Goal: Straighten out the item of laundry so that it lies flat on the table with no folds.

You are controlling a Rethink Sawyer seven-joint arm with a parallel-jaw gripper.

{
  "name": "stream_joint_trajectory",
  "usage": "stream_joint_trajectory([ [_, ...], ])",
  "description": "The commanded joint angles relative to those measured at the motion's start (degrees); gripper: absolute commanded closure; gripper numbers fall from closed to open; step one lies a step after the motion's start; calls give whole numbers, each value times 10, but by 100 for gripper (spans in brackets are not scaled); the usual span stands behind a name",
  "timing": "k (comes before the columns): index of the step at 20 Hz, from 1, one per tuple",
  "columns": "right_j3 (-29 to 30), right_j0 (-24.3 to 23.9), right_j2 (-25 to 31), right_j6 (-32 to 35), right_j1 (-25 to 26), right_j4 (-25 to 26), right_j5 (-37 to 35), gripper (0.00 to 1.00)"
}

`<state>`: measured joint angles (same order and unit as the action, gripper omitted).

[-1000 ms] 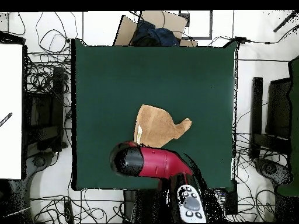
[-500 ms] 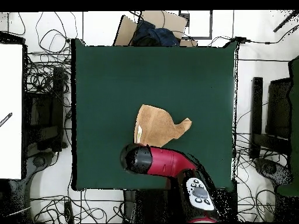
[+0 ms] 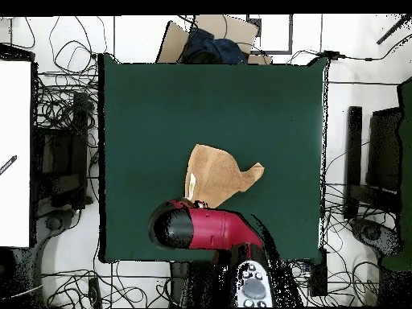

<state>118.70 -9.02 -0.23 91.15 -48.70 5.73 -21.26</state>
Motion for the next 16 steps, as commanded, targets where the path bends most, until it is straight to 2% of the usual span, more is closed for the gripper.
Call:
stream_joint_trajectory([
  [1,-3,32,-39,93,-33,17,-45,0],
  [4,-19,21,-22,78,-5,9,-53,0],
  [9,-14,1,1,78,47,5,3,0],
  [16,-14,-16,15,77,93,17,72,0],
])
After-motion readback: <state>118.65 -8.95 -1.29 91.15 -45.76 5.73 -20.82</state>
